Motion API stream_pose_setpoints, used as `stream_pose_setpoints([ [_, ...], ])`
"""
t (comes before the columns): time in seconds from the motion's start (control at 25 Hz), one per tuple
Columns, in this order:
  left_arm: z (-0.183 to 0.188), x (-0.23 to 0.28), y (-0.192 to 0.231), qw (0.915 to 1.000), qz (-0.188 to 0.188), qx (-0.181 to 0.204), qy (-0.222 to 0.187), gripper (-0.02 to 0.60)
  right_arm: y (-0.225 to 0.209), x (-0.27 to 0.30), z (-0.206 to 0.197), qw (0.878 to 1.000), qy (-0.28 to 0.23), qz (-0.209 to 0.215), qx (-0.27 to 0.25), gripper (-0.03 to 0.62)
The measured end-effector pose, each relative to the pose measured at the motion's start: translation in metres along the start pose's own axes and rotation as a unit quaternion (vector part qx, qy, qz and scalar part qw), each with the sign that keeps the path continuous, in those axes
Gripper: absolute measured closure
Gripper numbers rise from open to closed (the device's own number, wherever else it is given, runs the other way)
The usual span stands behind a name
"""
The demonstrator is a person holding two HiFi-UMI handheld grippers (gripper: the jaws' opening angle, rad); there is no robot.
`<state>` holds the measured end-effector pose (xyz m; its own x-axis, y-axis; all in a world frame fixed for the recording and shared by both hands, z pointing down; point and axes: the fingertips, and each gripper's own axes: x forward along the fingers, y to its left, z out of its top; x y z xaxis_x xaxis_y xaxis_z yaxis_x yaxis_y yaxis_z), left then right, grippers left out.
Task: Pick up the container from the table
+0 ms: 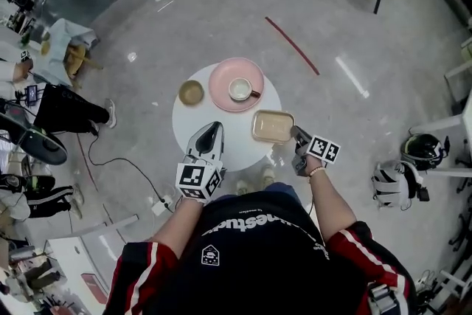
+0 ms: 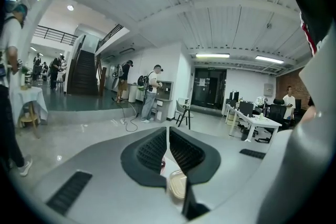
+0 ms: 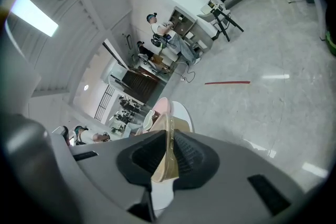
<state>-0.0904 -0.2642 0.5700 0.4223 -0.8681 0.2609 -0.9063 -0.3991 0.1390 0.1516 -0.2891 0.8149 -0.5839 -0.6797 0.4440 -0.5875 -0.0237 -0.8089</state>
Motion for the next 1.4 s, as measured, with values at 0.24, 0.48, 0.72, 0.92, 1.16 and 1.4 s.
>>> stream_pose_setpoints([
  [0.24,0.017,-0.024,0.012,0.9997,0.009,-0.002,-0.024,0.546,0.037,-0.016,0.002,0.999,-0.010,0.022,-0.035,0.536],
  [0.48,0.025,-0.044,0.027,0.9989,0.022,-0.007,-0.041,0.546,0.092,-0.025,0.004,0.996,-0.019,0.065,-0.065,0.536],
  [0.72,0.030,-0.064,0.045,0.9977,0.041,-0.016,-0.051,0.546,0.149,-0.035,0.002,0.988,-0.027,0.111,-0.101,0.536],
  [0.92,0.043,-0.082,0.050,0.9967,0.051,-0.022,-0.060,0.546,0.202,-0.050,0.002,0.978,-0.033,0.140,-0.150,0.536],
  [1.16,0.052,-0.101,0.049,0.9961,0.050,-0.028,-0.067,0.546,0.254,-0.069,-0.003,0.965,-0.044,0.159,-0.203,0.537],
  [1.4,0.070,-0.116,0.046,0.9959,0.038,-0.034,-0.075,0.546,0.311,-0.084,0.000,0.949,-0.067,0.171,-0.255,0.537],
])
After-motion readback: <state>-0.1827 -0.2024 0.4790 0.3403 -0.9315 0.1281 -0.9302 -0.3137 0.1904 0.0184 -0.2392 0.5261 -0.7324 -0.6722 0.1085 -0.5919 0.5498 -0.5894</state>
